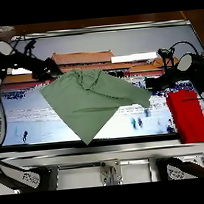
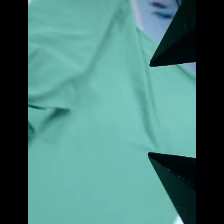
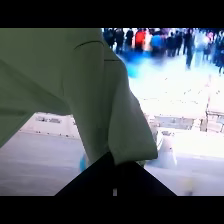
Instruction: Fold the shirts.
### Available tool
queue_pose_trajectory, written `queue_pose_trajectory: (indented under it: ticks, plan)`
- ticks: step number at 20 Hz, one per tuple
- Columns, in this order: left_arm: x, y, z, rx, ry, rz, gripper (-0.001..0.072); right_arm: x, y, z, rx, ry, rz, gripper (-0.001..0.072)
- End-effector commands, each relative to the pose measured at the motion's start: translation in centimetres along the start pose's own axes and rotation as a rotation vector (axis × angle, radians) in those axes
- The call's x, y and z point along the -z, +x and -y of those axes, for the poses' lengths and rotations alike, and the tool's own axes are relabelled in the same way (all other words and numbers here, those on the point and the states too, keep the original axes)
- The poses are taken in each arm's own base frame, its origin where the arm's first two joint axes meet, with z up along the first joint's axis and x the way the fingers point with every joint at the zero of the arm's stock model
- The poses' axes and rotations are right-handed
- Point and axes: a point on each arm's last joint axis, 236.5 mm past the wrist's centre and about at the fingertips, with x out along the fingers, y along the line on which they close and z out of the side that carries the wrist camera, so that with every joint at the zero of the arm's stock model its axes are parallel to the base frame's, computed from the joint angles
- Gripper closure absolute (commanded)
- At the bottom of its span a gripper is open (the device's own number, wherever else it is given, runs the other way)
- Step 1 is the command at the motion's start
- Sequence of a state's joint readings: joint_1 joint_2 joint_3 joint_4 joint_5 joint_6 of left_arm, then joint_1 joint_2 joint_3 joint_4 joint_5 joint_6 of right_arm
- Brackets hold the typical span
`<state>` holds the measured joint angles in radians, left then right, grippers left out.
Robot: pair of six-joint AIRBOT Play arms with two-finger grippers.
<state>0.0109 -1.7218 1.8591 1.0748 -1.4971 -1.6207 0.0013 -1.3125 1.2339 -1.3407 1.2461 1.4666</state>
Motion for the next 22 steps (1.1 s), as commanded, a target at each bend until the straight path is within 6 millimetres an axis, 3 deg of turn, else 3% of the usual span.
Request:
queue_pose_trajectory:
  ticks: [1, 3, 6, 8, 10, 14, 18, 20, 21, 22]
  plan:
    - [8.3, -3.3, -3.7, -0.094, -0.053, -0.119, 0.0080, 0.4, 0.1, 0.8, 0.033, -0.020, -0.019, 0.0650]
    - [14.2, 0.2, -4.0, -0.042, -0.161, -0.109, 0.0079, 0.0, 0.1, 0.7, 0.030, -0.019, -0.003, 0.0650]
    - [25.3, 6.7, -3.5, 0.107, -0.374, -0.209, 0.0076, -0.2, 0.1, 0.6, 0.025, -0.017, 0.007, 0.0650]
    - [29.0, 9.6, -3.1, 0.187, -0.478, -0.206, 0.0054, -0.3, 0.1, 0.6, 0.026, -0.017, 0.012, 0.0650]
    - [29.7, 11.3, -2.5, 0.242, -0.522, -0.170, 0.0055, -0.4, 0.1, 0.6, 0.027, -0.017, 0.017, 0.0650]
    - [29.1, 13.7, -0.7, 0.243, -0.518, -0.131, 0.0055, -0.5, 0.1, 0.6, 0.027, -0.017, 0.017, 0.0650]
    - [30.8, 16.6, 0.5, 0.219, -0.543, -0.188, 0.0055, -0.5, 0.1, 0.6, 0.027, -0.016, 0.017, 0.0650]
    - [30.3, 17.4, 1.1, 0.214, -0.515, -0.201, 0.0065, -0.5, 0.1, 0.6, 0.027, -0.016, 0.018, 0.0650]
    - [29.3, 17.7, 1.4, 0.215, -0.513, -0.182, 0.0157, -0.5, 0.1, 0.7, 0.027, -0.015, 0.020, 0.0650]
    - [28.0, 18.0, 1.8, 0.219, -0.515, -0.152, 0.0306, -0.5, 0.1, 0.6, 0.027, -0.011, 0.021, 0.0650]
